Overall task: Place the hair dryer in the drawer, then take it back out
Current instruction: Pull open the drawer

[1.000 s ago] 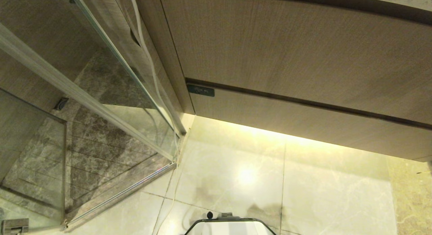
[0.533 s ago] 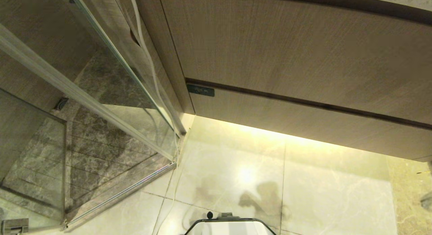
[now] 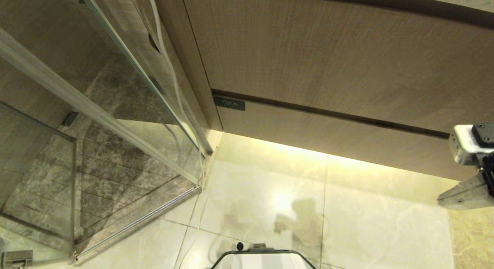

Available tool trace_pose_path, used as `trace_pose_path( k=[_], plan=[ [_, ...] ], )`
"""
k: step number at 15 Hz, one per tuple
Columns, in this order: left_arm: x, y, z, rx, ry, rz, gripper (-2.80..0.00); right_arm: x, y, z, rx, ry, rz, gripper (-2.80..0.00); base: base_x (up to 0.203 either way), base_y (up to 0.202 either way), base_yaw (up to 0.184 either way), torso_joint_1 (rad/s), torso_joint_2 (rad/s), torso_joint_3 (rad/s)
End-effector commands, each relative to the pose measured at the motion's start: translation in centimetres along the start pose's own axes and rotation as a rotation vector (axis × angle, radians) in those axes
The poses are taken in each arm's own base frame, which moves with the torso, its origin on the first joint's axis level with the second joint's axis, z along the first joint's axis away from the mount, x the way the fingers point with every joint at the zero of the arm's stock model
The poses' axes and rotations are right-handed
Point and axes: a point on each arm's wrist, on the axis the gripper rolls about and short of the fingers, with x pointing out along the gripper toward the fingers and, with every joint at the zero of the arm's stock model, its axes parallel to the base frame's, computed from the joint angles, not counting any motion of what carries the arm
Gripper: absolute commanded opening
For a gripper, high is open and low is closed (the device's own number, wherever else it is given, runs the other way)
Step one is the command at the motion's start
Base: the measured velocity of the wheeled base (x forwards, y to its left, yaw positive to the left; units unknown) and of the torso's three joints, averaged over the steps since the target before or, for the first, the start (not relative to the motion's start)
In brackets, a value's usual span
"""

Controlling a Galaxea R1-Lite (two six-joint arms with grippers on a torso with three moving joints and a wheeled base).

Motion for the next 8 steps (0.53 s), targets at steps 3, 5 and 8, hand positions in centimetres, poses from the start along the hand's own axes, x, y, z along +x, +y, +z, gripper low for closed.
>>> trace_pose_path(
  k=[3, 5, 8],
  plan=[
    [0.0, 0.0, 0.0, 0.000, 0.001, 0.000, -2.80, 2.0, -0.8, -0.1, -0.080, -0.020, -0.035, 0.00, 0.000, 0.000, 0.000, 0.000, 0.00, 0.000],
    [0.0, 0.0, 0.0, 0.000, 0.001, 0.000, -2.80, 2.6, -1.2, -0.1, -0.126, -0.027, -0.044, 0.00, 0.000, 0.000, 0.000, 0.000, 0.00, 0.000],
    [0.0, 0.0, 0.0, 0.000, 0.001, 0.000, -2.80, 4.4, -2.9, 0.4, -0.207, -0.094, -0.179, 0.00, 0.000, 0.000, 0.000, 0.000, 0.00, 0.000]
  ],
)
